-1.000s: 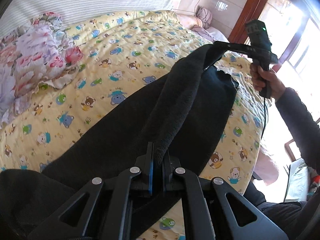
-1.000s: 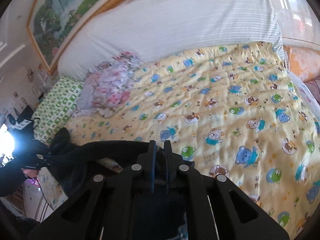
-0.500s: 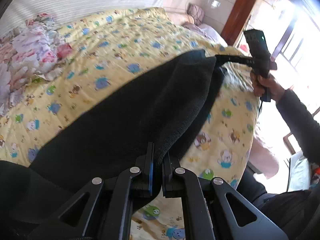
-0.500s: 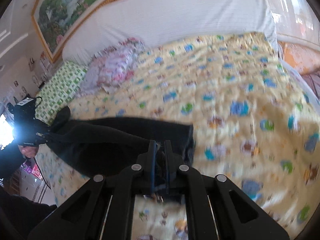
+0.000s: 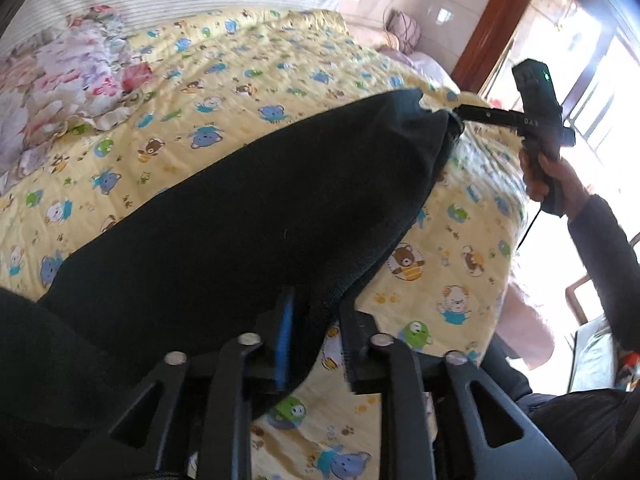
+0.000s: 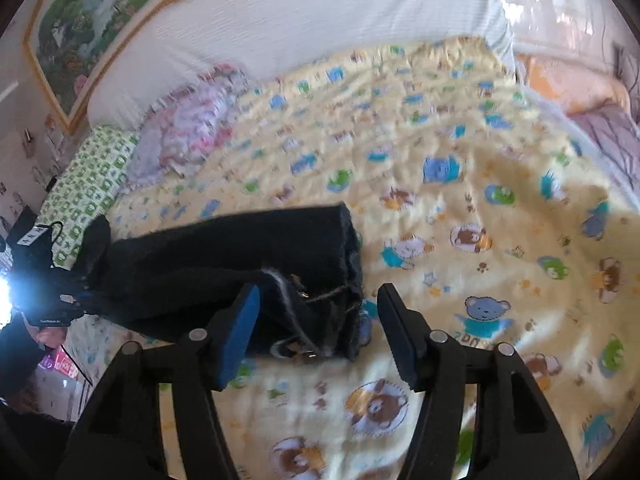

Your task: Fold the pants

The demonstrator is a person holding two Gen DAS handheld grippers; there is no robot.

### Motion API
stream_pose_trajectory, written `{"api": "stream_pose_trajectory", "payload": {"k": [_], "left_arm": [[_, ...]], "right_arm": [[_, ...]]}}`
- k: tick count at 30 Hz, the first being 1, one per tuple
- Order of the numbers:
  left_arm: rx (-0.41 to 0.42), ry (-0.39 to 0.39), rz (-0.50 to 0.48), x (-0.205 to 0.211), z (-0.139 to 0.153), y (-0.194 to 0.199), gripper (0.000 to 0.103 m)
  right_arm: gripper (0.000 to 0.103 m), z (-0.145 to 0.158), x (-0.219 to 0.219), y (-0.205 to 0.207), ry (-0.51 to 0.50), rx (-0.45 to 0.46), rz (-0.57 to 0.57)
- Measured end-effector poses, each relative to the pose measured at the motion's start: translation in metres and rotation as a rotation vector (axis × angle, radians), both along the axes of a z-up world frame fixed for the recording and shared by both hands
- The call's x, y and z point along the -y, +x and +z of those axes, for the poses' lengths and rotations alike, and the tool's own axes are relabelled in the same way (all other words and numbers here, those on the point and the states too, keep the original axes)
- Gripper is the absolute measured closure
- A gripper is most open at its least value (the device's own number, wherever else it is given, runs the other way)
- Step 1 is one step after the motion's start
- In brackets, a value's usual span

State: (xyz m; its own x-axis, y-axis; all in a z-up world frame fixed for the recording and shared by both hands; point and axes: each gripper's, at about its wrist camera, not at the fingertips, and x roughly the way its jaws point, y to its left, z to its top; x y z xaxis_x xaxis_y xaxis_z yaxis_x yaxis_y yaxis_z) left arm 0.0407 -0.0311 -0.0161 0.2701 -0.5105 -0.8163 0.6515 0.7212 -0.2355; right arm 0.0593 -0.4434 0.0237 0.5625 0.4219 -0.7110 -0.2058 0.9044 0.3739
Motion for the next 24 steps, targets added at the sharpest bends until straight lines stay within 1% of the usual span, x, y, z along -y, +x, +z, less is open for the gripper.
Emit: {"api": "stream_pose_trajectory", "payload": {"k": [2, 3, 4, 7, 11, 16, 24], "left_arm": [[0.009, -0.019, 0.015, -0.006, 0.005, -0.005, 0.066], [0.011, -0.029, 0.020, -0.010, 0.007, -0.008, 0.056], [0.024, -0.037, 0.035, -0.015, 0.011, -0.010, 0.053], [0.041, -0.063, 0.076, -0.030, 0.020, -0.015, 0.053], [0.054, -0.100, 0.167, -0.060, 0.030, -0.014, 0.053], [0.064, -0.130, 0.297, -0.108, 0.036, -0.012, 0.053], [0.065, -0.178, 0.524, -0.191, 0.035, -0.014, 0.051]], "right_arm": [[0.041, 0.009, -0.003, -0.008, 0.024, 0.022, -0.012], [0.041, 0.012, -0.006, -0.010, 0.037, 0.034, -0.011], [0.041, 0.016, -0.010, -0.012, 0.056, 0.043, -0.006], [0.041, 0.023, -0.028, -0.015, 0.099, 0.064, 0.016], [0.041, 0.028, -0.062, -0.012, 0.143, 0.077, 0.076], [0.041, 0.022, -0.116, -0.003, 0.194, 0.053, 0.167], [0.041, 0.010, -0.195, 0.011, 0.266, 0.009, 0.289]]}}
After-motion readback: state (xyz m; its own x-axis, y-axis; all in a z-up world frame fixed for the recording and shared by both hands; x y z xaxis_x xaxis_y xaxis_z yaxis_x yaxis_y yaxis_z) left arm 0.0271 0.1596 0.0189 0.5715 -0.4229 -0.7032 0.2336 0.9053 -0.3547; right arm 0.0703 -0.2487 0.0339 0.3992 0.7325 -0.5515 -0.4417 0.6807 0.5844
